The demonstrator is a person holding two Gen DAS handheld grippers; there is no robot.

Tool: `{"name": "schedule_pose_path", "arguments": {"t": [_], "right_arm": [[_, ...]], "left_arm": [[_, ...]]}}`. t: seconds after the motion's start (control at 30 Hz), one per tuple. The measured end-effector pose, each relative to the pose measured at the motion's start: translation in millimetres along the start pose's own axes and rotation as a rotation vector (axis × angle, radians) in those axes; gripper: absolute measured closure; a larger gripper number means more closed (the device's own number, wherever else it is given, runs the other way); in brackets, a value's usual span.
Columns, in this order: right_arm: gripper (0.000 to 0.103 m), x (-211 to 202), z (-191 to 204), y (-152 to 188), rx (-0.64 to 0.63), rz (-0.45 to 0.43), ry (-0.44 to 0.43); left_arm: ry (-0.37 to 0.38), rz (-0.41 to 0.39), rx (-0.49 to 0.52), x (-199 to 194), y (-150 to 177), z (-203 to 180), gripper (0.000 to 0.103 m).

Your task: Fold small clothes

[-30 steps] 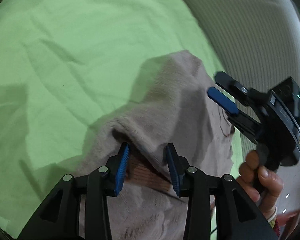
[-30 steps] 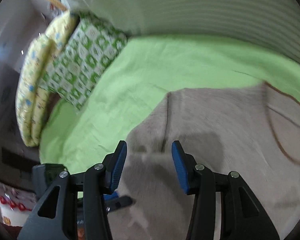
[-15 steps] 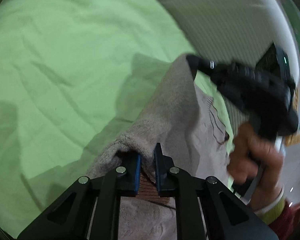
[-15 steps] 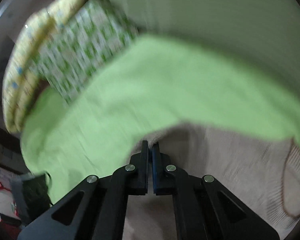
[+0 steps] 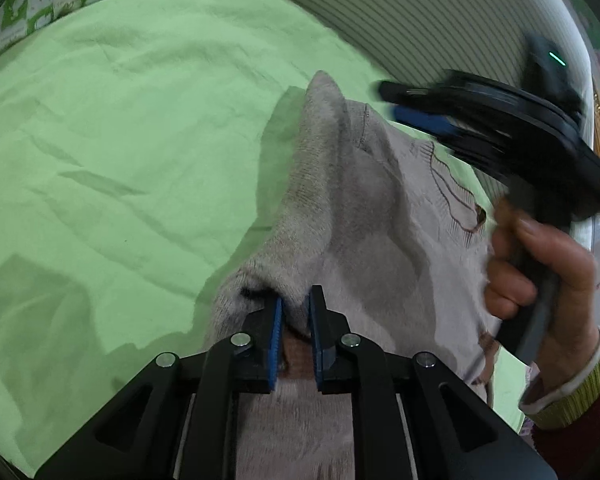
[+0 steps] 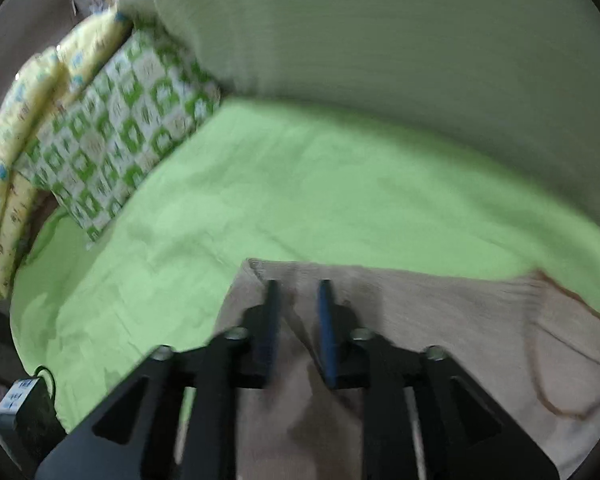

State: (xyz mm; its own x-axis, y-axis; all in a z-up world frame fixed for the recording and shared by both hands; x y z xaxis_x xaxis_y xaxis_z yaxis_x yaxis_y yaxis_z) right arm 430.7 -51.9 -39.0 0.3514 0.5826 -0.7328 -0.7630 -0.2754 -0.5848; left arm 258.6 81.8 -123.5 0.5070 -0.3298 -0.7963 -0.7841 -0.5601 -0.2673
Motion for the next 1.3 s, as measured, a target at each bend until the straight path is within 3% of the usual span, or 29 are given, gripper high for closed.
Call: {"name": "schedule_pose_path", "arguments": {"t": [0.07, 0.27, 0.6, 0.83, 1.0, 1.3], "right_arm": [[0.058, -28.3, -9.8, 9.5, 0.047, -0.045, 0.0], [0.058, -119.8, -40.7, 85.8, 0.239, -0.128, 0.023], [0.058, -235.3, -53.8, 271.9, 0.512, -0.115, 0.231], [0.058, -280.5, -46.9, 349.8, 0.611, -0.105, 0.296], [0.058, -297.7, -31.8, 391.1, 0.644, -0.09, 0.297], [0.058, -291.3, 13.6, 444.9, 0.651, -0.027, 0.228]], "left_arm": [[-0.005, -0.004, -0.002, -4.5, 0.8, -0.8, 0.089], [-0.025, 0.005, 0.0, -31.3, 19.2, 14.9, 0.087], [-0.063, 0.068, 0.033, -76.1, 72.8, 50.2, 0.078], [-0.08, 0.107, 0.09, -97.9, 111.7, 54.7, 0.07], [-0.081, 0.144, 0.139, -109.6, 141.3, 52.6, 0.06], [-0.094, 0.215, 0.193, -128.7, 192.7, 62.5, 0.043]]}}
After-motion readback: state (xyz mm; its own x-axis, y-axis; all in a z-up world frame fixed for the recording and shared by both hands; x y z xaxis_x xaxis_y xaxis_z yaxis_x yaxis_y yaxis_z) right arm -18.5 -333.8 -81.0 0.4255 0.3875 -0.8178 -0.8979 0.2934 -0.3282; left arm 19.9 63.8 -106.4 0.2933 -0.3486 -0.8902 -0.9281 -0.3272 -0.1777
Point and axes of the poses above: each gripper's, at about its wrist camera, not at the fingertips, and x roughly the way its jaws point, z to its left, y to its underside, the point moved 2 cm from there along x, roughly the way its jaws point, and after that the axes turned 7 degrees about -x, right-handed, at the moved point
